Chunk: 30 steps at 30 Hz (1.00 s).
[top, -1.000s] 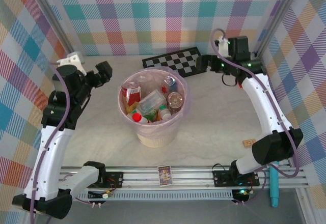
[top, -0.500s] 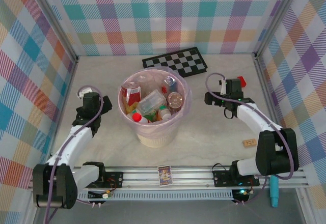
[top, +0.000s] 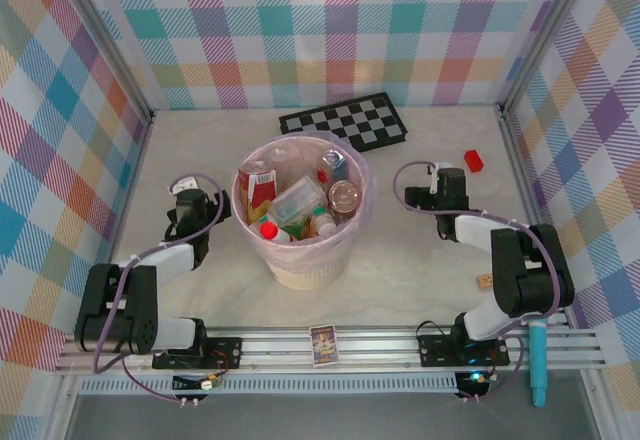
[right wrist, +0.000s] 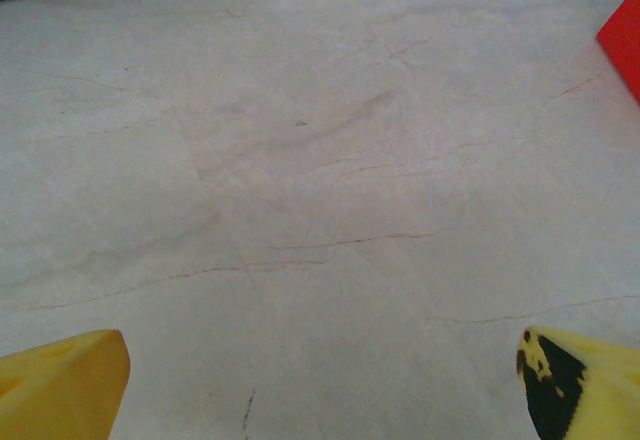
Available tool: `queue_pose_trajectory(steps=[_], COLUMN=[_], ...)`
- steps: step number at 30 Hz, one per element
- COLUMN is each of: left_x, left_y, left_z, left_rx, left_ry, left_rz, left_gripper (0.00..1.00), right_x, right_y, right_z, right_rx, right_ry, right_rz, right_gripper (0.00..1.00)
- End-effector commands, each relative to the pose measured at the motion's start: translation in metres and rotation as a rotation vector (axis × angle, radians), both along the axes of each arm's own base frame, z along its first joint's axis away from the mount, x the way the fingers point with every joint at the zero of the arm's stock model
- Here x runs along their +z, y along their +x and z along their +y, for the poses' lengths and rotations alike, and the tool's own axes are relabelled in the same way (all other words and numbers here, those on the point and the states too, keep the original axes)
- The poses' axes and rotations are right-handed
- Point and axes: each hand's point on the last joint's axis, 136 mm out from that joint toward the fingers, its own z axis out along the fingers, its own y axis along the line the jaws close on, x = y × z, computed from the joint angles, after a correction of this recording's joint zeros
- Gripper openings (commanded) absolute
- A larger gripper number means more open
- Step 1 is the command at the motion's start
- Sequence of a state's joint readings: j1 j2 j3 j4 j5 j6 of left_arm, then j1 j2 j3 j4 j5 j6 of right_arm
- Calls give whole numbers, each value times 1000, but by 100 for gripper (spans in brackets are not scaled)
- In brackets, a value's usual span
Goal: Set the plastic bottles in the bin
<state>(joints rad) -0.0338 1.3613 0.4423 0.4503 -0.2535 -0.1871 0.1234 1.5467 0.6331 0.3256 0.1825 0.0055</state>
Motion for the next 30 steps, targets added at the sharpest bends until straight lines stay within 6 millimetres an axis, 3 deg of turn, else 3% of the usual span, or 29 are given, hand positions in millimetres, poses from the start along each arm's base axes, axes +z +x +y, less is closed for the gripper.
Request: queue_pose_trajectory(steps=[1, 9, 14, 18, 20, 30], left_x=[15, 19, 13, 0, -5, -2], left_y=[13, 21, 24, 25, 26, 29], left_z=[-3, -4, -5, -16, -24, -24], left_rx=[-43, -75, -80, -114, -135, -131], left_ry=[21, 64, 82, 147, 156, 166], left_rz=[-90, -121, -151, -188, -102, -137], left_gripper=[100, 100, 100, 100, 100, 100], right_x=[23, 31, 32, 26, 23, 24], right_y=[15, 5, 3, -6, -7, -3], right_z=[-5, -15, -12, -15, -11, -19], right_rx=[1, -25, 1, 16, 32, 9], right_ry=[-40, 20, 35, 68, 76, 103], right_rz=[-144, -237, -249, -341, -291, -288], right_gripper=[99, 99, 99, 99, 99, 99])
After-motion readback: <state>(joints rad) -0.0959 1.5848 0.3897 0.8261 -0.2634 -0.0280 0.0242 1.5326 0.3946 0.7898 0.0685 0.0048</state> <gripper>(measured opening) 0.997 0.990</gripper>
